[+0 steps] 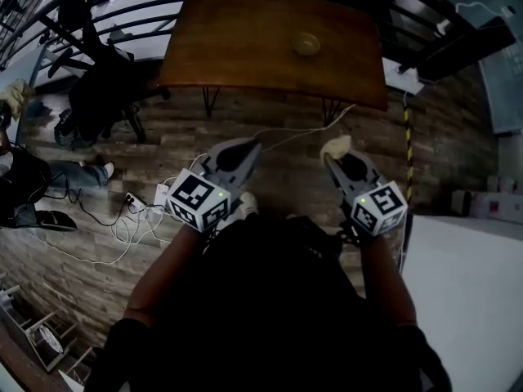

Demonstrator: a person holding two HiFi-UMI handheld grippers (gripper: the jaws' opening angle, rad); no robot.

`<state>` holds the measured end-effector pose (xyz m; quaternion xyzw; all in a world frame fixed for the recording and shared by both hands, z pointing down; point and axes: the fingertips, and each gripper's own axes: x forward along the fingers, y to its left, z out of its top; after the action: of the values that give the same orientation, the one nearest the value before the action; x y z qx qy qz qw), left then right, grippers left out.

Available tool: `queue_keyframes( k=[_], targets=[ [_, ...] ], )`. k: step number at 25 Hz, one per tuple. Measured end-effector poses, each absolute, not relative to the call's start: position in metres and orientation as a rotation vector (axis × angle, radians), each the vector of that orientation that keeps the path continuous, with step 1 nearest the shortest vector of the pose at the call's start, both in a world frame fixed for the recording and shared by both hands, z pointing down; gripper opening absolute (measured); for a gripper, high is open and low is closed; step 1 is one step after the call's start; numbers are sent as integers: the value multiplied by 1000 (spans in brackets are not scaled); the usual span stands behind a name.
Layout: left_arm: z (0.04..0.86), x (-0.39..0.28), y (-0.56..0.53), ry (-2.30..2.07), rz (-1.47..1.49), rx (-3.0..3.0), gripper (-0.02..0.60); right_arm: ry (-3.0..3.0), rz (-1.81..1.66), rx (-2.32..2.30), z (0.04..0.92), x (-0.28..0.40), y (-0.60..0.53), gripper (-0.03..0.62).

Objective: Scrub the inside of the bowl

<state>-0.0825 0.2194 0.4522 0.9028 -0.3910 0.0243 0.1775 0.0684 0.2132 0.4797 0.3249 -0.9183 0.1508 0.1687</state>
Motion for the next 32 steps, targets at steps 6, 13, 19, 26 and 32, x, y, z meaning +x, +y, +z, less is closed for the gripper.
queue_keyframes(
  k=[6, 13, 19, 26, 32],
  targets=[
    [462, -40, 243, -1138, 97, 2508, -2, -2615, 438, 849, 488, 102, 237, 78],
    [479, 18, 283, -1150, 135, 2457, -2, -2626, 468, 766, 502, 152, 275, 78],
    [476, 54, 310, -1184, 131, 2448, -2, -2643, 475, 734, 504, 188, 295, 77],
    [476, 75, 332, -1225, 130, 2441, -2, -2658, 473, 705, 505, 213, 313, 77],
    [473, 84, 339, -1248, 127, 2442, -2, -2673, 450, 684, 500, 220, 319, 77]
  ],
)
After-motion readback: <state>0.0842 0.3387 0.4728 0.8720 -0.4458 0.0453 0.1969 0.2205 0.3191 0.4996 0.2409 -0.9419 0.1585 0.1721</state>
